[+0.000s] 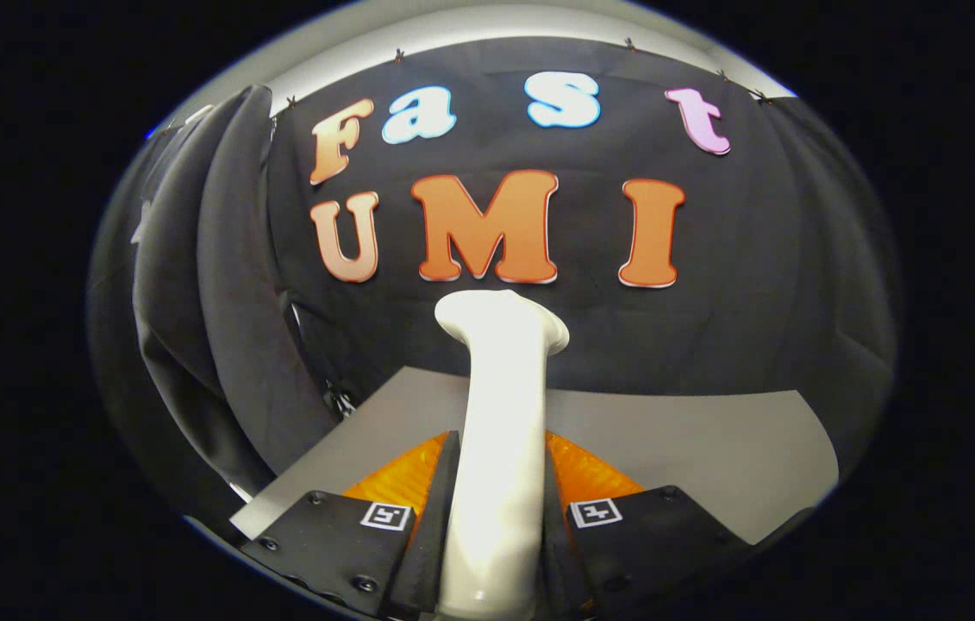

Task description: Iron the clothes twice with a garment steamer, once on the left side and once on the right side.

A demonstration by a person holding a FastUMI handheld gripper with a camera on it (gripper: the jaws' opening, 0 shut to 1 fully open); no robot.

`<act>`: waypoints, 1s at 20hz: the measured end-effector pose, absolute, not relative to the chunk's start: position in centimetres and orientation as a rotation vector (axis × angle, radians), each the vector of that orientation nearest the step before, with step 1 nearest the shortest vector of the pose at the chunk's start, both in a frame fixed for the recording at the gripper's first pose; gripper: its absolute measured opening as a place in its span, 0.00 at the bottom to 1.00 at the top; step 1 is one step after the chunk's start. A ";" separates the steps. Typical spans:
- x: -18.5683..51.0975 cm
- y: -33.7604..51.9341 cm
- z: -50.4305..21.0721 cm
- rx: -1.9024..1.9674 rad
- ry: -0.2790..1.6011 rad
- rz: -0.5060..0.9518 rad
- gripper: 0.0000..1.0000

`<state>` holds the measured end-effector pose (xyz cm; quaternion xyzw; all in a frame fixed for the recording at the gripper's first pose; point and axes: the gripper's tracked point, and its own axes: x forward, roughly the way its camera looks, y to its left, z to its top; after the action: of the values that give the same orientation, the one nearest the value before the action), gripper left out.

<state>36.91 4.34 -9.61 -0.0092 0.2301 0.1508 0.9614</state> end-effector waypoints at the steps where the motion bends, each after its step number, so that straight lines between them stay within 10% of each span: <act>1: 36.3 4.6 -8.5 -0.002 0.435 0.316 0.53; 20: 15.3 18.8 3.9 0.046 -0.018 0.333 0.53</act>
<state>15.28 18.80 3.86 0.0228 -0.0088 0.1659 0.9858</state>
